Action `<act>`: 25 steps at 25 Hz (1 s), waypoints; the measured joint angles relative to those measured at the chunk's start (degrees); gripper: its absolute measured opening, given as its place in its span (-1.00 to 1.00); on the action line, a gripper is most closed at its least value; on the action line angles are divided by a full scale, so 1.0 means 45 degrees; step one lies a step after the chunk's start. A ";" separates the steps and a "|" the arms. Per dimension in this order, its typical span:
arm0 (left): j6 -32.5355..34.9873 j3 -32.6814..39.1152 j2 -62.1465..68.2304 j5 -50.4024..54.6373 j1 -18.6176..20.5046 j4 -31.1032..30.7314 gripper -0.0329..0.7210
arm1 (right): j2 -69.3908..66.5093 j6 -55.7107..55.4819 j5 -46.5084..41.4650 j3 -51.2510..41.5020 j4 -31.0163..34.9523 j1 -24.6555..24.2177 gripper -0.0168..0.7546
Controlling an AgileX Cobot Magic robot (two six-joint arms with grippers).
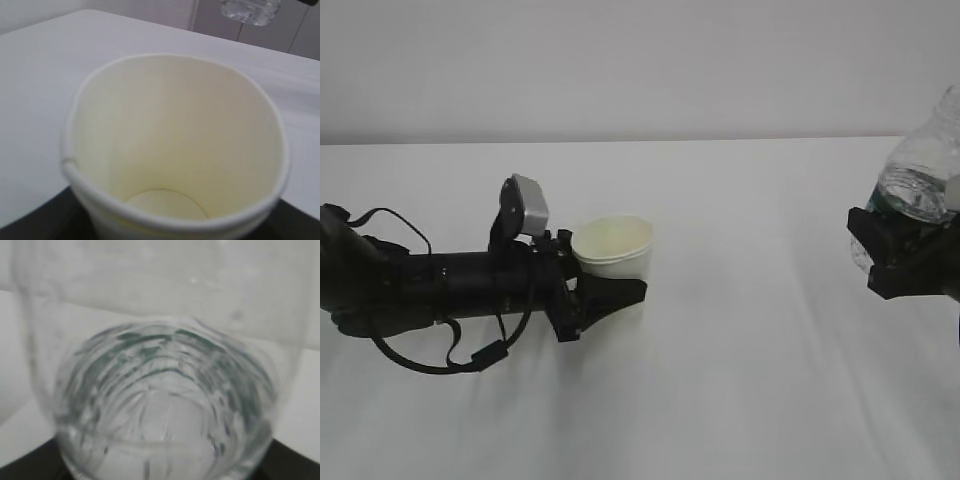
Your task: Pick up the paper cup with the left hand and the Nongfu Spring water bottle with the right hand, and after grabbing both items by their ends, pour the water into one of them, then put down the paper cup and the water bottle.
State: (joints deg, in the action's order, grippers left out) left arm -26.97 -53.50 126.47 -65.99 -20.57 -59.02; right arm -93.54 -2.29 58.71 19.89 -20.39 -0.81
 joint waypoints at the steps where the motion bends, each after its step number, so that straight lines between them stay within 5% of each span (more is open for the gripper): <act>1: 0.0000 0.0000 0.0000 0.0000 -0.0245 0.0000 0.32 | 0.0224 0.0000 -0.0248 0.0000 0.0000 0.0000 0.18; 12: 0.0000 0.0000 0.0000 0.0000 -0.1953 0.0312 0.32 | 0.0810 -0.0445 -0.1100 -0.0118 -0.0550 0.0000 0.18; 25: -0.1085 -0.1169 0.0000 0.0000 -0.2753 -0.0224 0.32 | 0.1209 -0.0514 -0.1707 -0.0118 -0.0558 0.0000 0.18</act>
State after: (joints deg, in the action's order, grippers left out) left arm -31.85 -58.76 126.47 -65.99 -32.96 -60.02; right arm -88.10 -4.61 51.03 19.36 -22.90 -0.81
